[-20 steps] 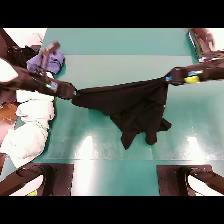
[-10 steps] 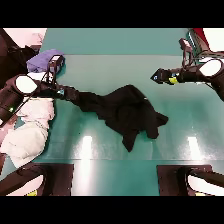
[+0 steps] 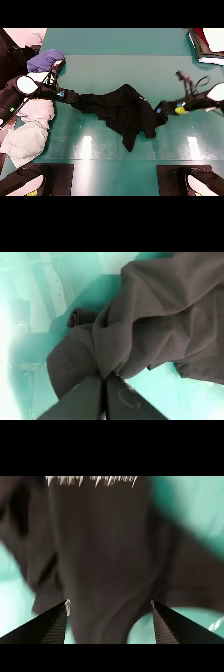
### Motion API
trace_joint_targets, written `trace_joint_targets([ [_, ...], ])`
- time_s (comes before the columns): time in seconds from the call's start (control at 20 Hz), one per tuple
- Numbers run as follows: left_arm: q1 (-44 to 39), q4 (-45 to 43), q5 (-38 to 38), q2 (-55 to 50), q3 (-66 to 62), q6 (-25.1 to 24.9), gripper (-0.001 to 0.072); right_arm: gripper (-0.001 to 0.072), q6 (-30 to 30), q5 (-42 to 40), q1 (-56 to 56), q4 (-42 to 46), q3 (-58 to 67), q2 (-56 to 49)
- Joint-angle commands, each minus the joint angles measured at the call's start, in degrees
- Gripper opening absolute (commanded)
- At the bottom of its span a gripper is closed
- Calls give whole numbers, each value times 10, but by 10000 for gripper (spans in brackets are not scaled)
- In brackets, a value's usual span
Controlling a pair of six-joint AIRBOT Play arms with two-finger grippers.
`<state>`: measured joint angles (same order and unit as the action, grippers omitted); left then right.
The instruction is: Fold the shirts.
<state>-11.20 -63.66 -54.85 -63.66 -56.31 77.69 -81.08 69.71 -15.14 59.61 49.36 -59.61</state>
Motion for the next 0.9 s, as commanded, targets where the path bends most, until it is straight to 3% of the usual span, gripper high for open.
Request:
trace_joint_targets([
  [0.0,0,3,-5,0,0,1,22,596,-1,-8,-60,0,-74,7],
  [0.15,0,3,-16,0,0,2,22,579,-1,-41,-102,0,-82,-39],
  [0.2,0,3,-22,0,0,2,22,496,-1,-60,-111,3,-82,-53],
  [0.3,0,3,-38,0,0,2,22,86,-1,-86,-115,5,-82,-68],
  [0.35,0,1,-44,3,0,2,22,23,0,-94,-110,5,-82,-62],
  [0.6,1,-59,-101,48,-160,4,22,21,-10,-92,21,26,34,83],
  [0.85,1,-20,-123,75,-433,15,22,21,-9,-112,200,25,275,171],
])
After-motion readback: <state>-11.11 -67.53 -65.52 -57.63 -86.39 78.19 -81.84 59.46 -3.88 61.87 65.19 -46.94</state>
